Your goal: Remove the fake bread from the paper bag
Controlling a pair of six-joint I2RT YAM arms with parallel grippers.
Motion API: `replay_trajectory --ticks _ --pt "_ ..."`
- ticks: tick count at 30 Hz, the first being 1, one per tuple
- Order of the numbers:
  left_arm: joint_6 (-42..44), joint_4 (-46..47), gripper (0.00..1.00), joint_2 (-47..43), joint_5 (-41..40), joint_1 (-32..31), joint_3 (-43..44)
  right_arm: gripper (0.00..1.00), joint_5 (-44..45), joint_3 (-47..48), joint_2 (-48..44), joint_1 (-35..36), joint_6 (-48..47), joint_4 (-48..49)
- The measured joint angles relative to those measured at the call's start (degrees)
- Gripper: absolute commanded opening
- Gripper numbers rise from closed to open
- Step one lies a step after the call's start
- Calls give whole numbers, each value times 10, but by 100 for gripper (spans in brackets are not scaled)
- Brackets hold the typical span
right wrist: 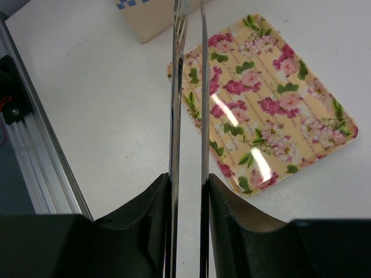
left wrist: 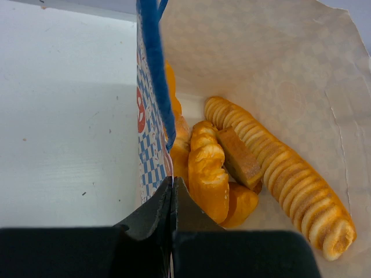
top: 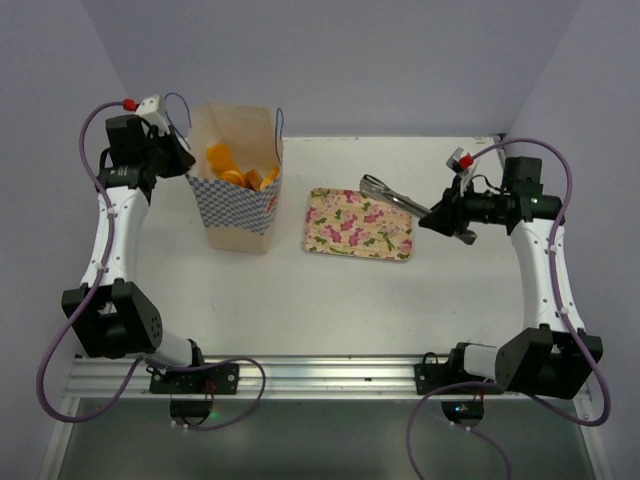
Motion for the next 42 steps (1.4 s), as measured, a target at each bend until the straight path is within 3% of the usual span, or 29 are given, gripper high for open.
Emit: replay_trajectory --ticks 8,12,18,24,32,42 --pt "14 0 0 9 18 0 61 33 5 87 0 57 10 -22" --pt "19 -1 0 12 26 0 94 33 7 100 -3 99 35 -9" --pt "19 5 0 23 43 0 118 33 14 102 -16 103 63 5" --pt "16 59 0 2 74 1 19 33 15 101 -18 118 56 -1" --pt "-3 106 0 -29 118 0 -63 33 31 104 -18 198 43 -17" --pt "-16 120 0 -65 139 0 -107 33 152 198 39 388 37 -25"
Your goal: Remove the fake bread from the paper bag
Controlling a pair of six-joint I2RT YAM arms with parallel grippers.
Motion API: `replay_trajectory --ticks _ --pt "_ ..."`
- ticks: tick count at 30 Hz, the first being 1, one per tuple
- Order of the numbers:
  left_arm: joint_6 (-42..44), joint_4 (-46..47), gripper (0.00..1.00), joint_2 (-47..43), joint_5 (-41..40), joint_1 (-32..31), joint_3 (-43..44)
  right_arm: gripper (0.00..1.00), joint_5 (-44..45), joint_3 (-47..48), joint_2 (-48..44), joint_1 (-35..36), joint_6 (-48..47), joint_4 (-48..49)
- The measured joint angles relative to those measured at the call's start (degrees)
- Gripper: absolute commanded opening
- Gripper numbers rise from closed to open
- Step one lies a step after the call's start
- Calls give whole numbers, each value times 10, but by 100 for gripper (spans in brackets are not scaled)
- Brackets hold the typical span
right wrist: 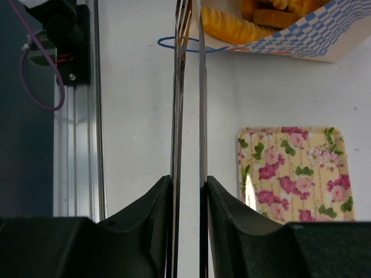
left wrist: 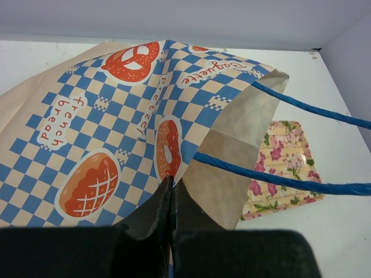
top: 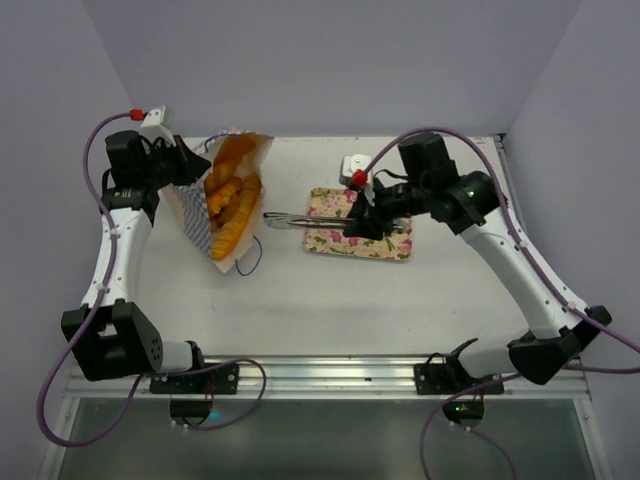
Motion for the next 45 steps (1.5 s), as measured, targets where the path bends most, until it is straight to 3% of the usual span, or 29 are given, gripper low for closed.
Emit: replay_trajectory --ticks 10,16,24,31,45 --pt "-2 -1 0 -46 10 0 -38 35 227 160 146 169 -30 -7" --pt "-2 -3 0 -69 12 0 -60 35 380 163 210 236 -72 6" --pt "-2 -4 0 -86 16 0 -75 40 517 170 279 292 -123 43" --pt "-3 -6 0 -92 15 0 -75 47 585 170 291 304 -158 77" --pt "-11 -11 0 -93 16 0 -75 51 605 197 327 315 -184 92"
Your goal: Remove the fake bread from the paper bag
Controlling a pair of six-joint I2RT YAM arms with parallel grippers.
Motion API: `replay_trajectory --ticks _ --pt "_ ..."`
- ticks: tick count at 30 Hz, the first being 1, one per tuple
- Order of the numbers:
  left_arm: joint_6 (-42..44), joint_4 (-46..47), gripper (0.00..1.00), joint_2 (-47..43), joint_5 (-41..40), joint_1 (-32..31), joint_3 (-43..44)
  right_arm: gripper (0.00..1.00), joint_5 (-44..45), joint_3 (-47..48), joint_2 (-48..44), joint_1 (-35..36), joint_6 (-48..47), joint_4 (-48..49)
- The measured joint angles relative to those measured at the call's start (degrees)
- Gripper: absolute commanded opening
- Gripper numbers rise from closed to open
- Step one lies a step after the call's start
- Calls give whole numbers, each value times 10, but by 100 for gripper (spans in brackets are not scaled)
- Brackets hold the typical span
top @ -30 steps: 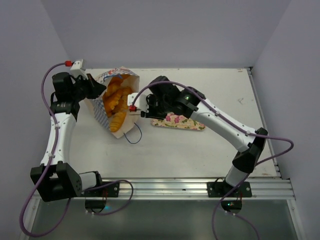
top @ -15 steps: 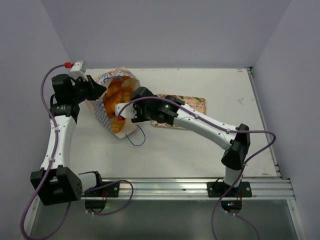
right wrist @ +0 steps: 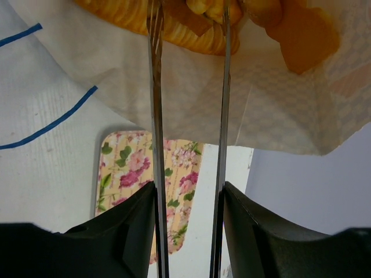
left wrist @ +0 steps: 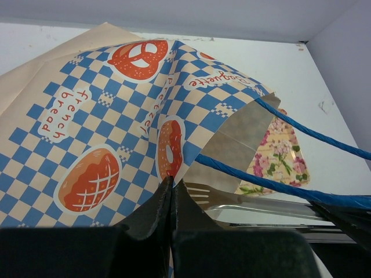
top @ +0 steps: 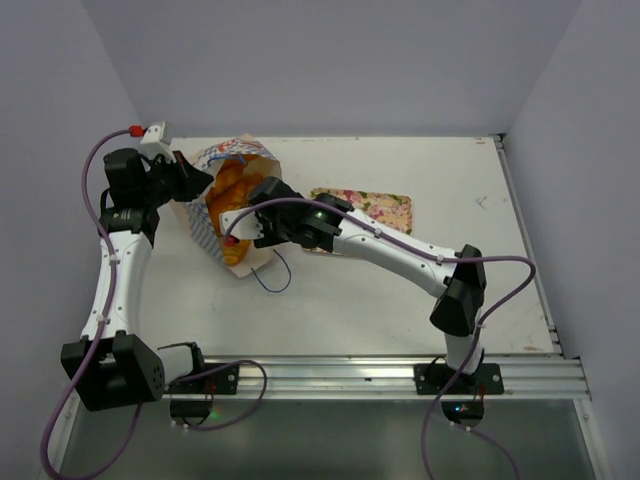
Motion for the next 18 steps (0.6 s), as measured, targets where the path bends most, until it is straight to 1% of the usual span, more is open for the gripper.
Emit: replay_trajectory --ticks 18 --pt "-2 -3 0 -1 0 0 0 54 48 41 70 11 -42 26"
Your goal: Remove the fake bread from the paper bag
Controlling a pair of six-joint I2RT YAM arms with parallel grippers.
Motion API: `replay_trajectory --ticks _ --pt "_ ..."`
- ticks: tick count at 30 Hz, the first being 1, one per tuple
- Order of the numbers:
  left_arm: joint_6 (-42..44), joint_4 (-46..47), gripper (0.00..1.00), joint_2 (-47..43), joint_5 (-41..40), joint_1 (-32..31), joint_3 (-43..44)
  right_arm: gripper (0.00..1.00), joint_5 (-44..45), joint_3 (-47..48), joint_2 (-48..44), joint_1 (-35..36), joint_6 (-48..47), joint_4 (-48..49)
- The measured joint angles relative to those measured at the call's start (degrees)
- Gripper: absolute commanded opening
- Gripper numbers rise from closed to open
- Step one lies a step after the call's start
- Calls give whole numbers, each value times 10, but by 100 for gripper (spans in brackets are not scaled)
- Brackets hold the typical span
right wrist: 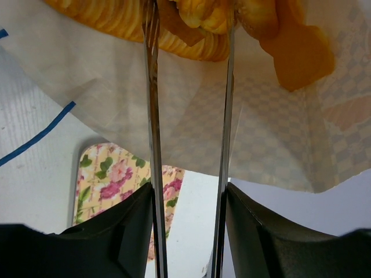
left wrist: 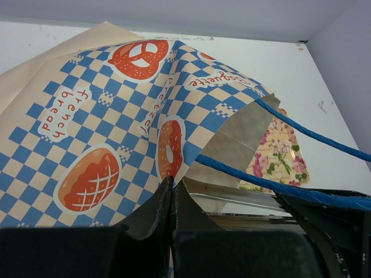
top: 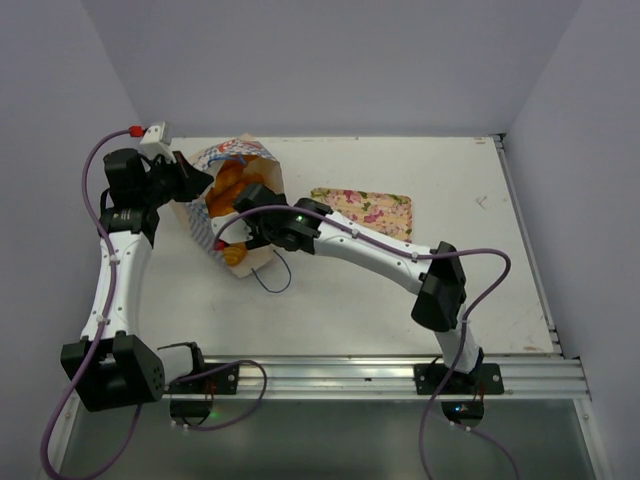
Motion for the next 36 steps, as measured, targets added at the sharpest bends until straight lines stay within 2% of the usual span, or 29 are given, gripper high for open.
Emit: replay_trajectory --ticks 8,11,14,18,21,26,36 --pt "0 0 0 -2 0 0 0 53 16 21 37 9 -15 21" --pt "0 0 0 -5 0 0 -4 49 24 22 52 10 -21 25" --pt "-1 0 0 -6 2 0 -7 32 29 22 62 11 -26 26" --pt "-2 0 0 -10 -3 0 -8 16 35 22 62 10 -26 28" --pt "-5 0 0 -14 -13 0 -8 8 33 22 59 7 -19 28" --pt "-20 0 0 -15 -37 0 -6 3 3 22 34 -6 -1 16" --pt "-45 -6 0 5 -80 0 30 1 -115 25 -77 -55 68 -39"
